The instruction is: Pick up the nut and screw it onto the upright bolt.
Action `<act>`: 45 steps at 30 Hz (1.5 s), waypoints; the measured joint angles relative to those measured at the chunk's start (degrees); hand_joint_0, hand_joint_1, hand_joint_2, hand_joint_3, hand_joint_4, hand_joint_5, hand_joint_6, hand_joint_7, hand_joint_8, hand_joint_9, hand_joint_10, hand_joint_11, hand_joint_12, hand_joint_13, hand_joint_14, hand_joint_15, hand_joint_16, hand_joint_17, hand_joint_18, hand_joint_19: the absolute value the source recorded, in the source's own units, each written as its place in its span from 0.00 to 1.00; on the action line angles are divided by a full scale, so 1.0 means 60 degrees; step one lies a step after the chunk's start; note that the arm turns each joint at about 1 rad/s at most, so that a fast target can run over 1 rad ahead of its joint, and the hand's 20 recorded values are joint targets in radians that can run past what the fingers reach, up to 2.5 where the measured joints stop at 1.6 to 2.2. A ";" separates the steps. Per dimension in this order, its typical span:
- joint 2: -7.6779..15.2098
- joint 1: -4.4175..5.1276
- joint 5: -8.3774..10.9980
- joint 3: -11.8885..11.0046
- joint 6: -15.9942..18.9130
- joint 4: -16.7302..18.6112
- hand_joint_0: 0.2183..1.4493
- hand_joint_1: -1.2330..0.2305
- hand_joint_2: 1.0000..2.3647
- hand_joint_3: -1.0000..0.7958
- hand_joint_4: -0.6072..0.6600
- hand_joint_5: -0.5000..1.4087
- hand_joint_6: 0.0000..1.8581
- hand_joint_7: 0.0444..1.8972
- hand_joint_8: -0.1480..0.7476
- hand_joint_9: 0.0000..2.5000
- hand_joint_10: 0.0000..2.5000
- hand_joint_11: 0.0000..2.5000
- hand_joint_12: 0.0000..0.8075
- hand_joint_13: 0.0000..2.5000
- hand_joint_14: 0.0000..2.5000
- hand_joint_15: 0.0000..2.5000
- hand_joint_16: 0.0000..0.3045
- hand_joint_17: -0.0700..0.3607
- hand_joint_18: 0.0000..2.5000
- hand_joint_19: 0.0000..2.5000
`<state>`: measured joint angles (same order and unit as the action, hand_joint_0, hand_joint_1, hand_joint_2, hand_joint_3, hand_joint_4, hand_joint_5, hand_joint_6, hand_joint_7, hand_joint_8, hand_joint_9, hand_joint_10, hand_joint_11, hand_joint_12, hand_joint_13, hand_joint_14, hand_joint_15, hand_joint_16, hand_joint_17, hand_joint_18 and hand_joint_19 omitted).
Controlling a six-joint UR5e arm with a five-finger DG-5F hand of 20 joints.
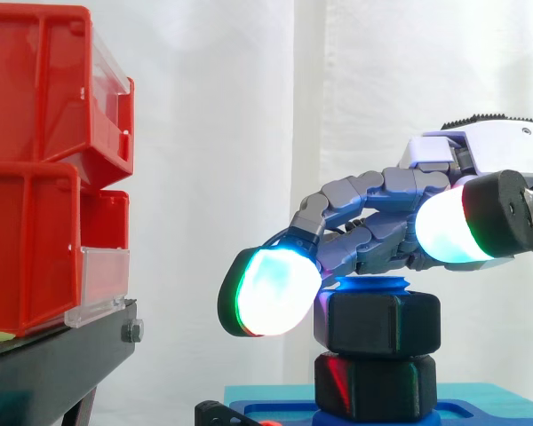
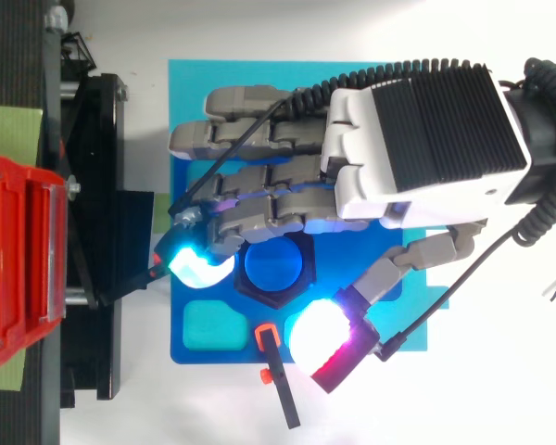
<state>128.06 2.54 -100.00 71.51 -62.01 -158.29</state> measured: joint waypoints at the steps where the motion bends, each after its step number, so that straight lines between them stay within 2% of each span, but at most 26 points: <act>1: 0.0000 0.0000 -0.0001 0.0001 -0.0001 0.0000 0.19 0.61 0.00 0.28 0.58 0.18 0.27 0.37 0.41 0.18 0.00 0.00 0.44 0.05 0.00 0.00 0.17 0.44 0.00 0.00; 7: 0.0000 -0.0038 -0.0033 0.0003 -0.0002 0.0003 0.19 0.61 0.00 0.28 0.61 0.20 0.27 0.42 0.43 0.21 0.00 0.00 0.44 0.08 0.00 0.00 0.16 0.42 0.00 0.00; 17: 0.0000 -0.0281 -0.0249 0.0005 -0.0020 0.0085 0.20 0.60 0.00 0.28 0.66 0.24 0.27 0.54 0.45 0.27 0.00 0.00 0.43 0.13 0.00 0.00 0.14 0.38 0.00 0.00; 23: -0.0002 -0.0489 -0.0483 0.0005 -0.0021 0.0159 0.22 0.59 0.00 0.28 0.59 0.28 0.27 0.65 0.43 0.36 0.00 0.00 0.39 0.19 0.00 0.00 0.12 0.36 0.03 0.00; 29: -0.0001 -0.0685 -0.0754 0.0005 -0.0027 0.0157 0.22 0.59 0.00 0.28 0.55 0.30 0.27 0.67 0.35 0.47 0.00 0.00 0.36 0.27 0.00 0.00 0.10 0.33 0.13 0.00; 31: -0.0006 -0.0725 -0.0810 0.0005 -0.0029 0.0145 0.22 0.59 0.00 0.28 0.53 0.31 0.27 0.69 0.30 0.51 0.00 0.00 0.32 0.30 0.00 0.00 0.10 0.32 0.17 0.02; 37: -0.0011 -0.0806 -0.0879 -0.0003 -0.0023 0.0132 0.23 0.59 0.00 0.28 0.51 0.32 0.27 0.70 0.26 0.62 0.00 0.00 0.28 0.36 0.00 0.00 0.08 0.29 0.25 0.05; 41: -0.0014 -0.0819 -0.0918 -0.0008 -0.0021 0.0131 0.23 0.59 0.00 0.28 0.50 0.32 0.27 0.71 0.27 0.63 0.00 0.00 0.28 0.37 0.00 0.00 0.08 0.29 0.26 0.06; 45: -0.0015 -0.0828 -0.0961 -0.0116 -0.0021 0.0110 0.22 0.60 0.00 0.28 0.58 0.28 0.27 0.61 0.34 0.56 0.00 0.03 0.33 0.33 0.00 0.01 0.10 0.32 0.21 0.06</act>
<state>127.96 -2.43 -105.77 70.82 -62.14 -157.63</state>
